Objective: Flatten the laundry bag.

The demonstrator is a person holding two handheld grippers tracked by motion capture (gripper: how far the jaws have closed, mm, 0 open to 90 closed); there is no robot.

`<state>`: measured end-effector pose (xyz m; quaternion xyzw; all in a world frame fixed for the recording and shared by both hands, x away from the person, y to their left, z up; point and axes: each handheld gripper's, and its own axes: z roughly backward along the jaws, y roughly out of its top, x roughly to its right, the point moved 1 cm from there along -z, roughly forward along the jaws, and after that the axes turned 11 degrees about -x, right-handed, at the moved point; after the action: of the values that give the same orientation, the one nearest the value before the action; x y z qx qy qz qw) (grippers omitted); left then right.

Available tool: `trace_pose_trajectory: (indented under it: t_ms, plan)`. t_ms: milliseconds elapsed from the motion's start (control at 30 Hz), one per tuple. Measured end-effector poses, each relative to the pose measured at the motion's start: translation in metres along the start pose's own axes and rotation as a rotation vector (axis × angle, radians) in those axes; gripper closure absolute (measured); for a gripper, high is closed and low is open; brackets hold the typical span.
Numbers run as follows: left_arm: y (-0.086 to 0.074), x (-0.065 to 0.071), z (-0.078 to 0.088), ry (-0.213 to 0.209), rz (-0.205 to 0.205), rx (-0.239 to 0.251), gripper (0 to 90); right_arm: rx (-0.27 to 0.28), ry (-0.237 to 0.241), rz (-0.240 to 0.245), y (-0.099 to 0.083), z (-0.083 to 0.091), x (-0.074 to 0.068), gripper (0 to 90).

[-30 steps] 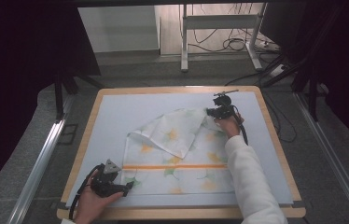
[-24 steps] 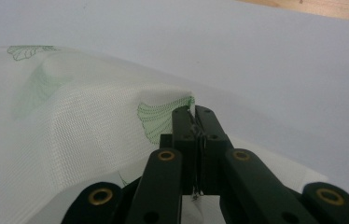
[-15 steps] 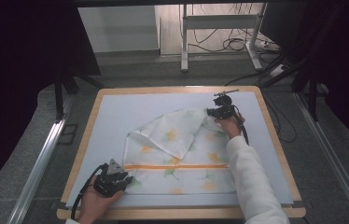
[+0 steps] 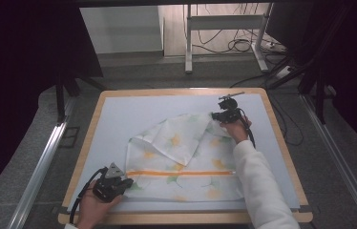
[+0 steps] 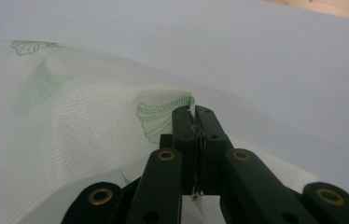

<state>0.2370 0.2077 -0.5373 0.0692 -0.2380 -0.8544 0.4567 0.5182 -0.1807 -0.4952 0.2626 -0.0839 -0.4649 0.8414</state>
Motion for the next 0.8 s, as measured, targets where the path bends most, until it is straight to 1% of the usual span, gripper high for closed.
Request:
trace_pose_trajectory:
  t_ms: [67,100,167,233,300,367,400,467,567,633,700,800]
  plan:
    - [-0.007,-0.001,0.003,-0.014,0.006,-0.001,89.0,-0.030,0.018,0.016,-0.005,0.005,-0.005,87.4]
    - [-0.011,-0.002,0.005,-0.012,0.003,-0.002,89.0,-0.042,0.027,0.036,-0.008,0.008,-0.008,87.4]
    - [-0.021,-0.002,0.008,-0.017,0.006,0.000,89.0,-0.048,0.048,0.083,-0.015,0.018,-0.016,87.6]
    - [-0.029,-0.003,0.011,-0.020,0.010,0.002,89.0,-0.064,0.069,0.109,-0.023,0.027,-0.023,87.6]
    - [-0.034,-0.004,0.013,-0.022,0.013,0.004,89.0,-0.060,0.085,0.137,-0.030,0.037,-0.030,87.6]
    - [-0.034,-0.006,0.014,-0.023,0.013,0.000,89.0,-0.061,0.084,0.161,-0.035,0.045,-0.035,87.6]
    - [-0.034,-0.007,0.014,-0.021,0.013,-0.001,89.0,-0.051,0.084,0.172,-0.036,0.048,-0.037,87.6]
    - [-0.032,-0.007,0.013,-0.017,0.009,-0.008,89.0,-0.038,0.081,0.174,-0.037,0.052,-0.036,87.7]
    - [-0.031,-0.008,0.012,-0.019,0.011,-0.008,89.0,-0.025,0.072,0.143,-0.033,0.050,-0.028,87.7]
    - [-0.031,-0.008,0.012,-0.021,0.014,-0.007,89.0,-0.009,0.072,0.122,-0.030,0.045,-0.019,87.8]
    - [-0.031,-0.008,0.012,-0.018,0.012,-0.010,89.0,-0.019,0.057,0.104,-0.027,0.037,-0.011,87.8]
    - [-0.031,-0.008,0.012,-0.016,0.008,-0.012,89.0,-0.012,0.045,0.074,-0.018,0.026,0.001,87.8]
